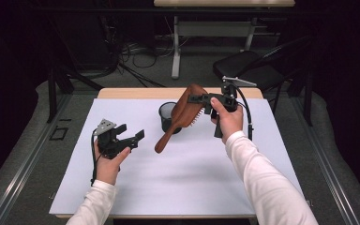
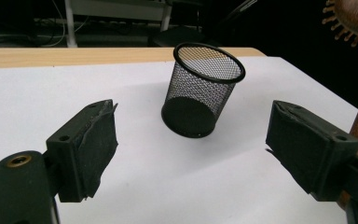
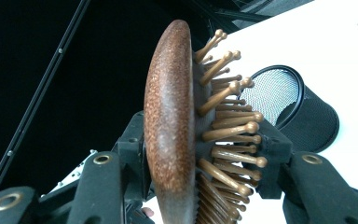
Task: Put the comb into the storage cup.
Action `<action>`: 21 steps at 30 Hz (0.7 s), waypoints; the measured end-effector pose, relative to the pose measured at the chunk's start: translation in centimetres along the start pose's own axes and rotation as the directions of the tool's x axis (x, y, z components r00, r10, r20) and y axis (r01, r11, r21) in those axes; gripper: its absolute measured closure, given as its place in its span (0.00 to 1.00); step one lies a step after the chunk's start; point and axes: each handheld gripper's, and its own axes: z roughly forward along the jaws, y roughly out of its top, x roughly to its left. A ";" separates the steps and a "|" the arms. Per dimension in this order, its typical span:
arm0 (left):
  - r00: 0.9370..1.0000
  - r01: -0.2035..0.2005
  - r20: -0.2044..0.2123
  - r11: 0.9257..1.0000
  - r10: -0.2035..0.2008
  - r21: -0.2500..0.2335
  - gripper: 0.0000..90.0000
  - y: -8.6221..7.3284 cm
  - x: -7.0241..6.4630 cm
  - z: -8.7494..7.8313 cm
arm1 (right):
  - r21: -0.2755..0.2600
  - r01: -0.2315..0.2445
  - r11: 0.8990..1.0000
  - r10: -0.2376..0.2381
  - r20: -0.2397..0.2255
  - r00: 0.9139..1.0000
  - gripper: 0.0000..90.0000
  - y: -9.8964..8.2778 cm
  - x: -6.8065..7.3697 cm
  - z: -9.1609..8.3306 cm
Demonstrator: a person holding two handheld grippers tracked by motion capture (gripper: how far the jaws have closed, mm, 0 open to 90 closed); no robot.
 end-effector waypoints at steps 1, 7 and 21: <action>1.000 -0.002 -0.004 1.000 0.002 0.004 0.16 0.0 0.0 0.0 | -0.005 0.004 1.000 -0.004 -0.001 1.000 0.54 0.1 0.0 0.0; 1.000 0.019 0.005 1.000 -0.020 0.021 0.00 -0.1 0.2 0.1 | -0.005 0.002 1.000 -0.002 0.005 1.000 0.54 0.2 0.1 0.0; 1.000 0.009 0.016 1.000 -0.010 0.030 0.00 -0.3 0.1 0.2 | -0.043 0.003 0.999 -0.002 0.016 1.000 0.54 0.6 0.2 -0.2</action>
